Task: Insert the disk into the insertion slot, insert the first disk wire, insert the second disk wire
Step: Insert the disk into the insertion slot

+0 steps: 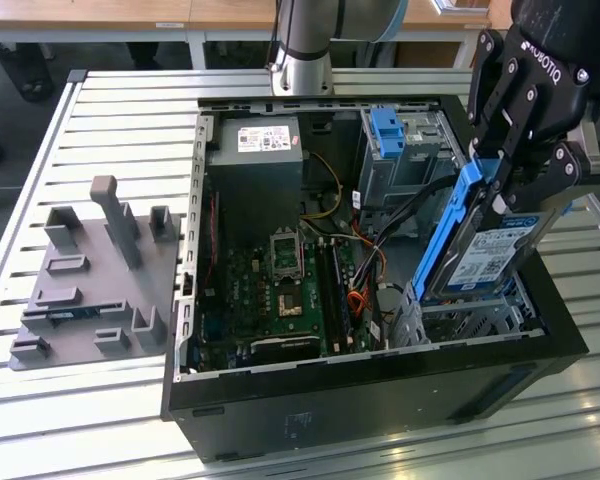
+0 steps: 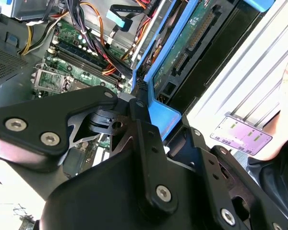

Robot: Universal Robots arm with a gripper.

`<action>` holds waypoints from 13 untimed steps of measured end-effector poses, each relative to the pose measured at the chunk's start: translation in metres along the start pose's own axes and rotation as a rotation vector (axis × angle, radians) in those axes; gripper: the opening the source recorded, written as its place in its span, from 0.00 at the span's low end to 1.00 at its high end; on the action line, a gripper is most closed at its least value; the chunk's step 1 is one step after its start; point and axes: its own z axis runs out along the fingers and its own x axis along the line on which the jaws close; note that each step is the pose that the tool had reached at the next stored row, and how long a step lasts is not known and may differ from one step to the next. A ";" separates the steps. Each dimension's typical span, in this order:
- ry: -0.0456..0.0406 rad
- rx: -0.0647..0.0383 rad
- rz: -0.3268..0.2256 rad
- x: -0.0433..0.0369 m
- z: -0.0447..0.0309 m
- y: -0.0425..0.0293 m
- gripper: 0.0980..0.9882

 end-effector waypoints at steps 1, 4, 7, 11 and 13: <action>0.0001 0.000 0.000 0.0000 0.0006 0.0000 0.30; 0.0000 -0.001 0.000 0.0000 0.0031 0.0000 0.30; 0.0000 -0.003 0.000 0.0000 0.0054 0.0000 0.30; 0.0001 -0.004 0.000 -0.0001 0.0082 0.0000 0.30; 0.0000 -0.005 0.000 0.0000 0.0096 0.0000 0.30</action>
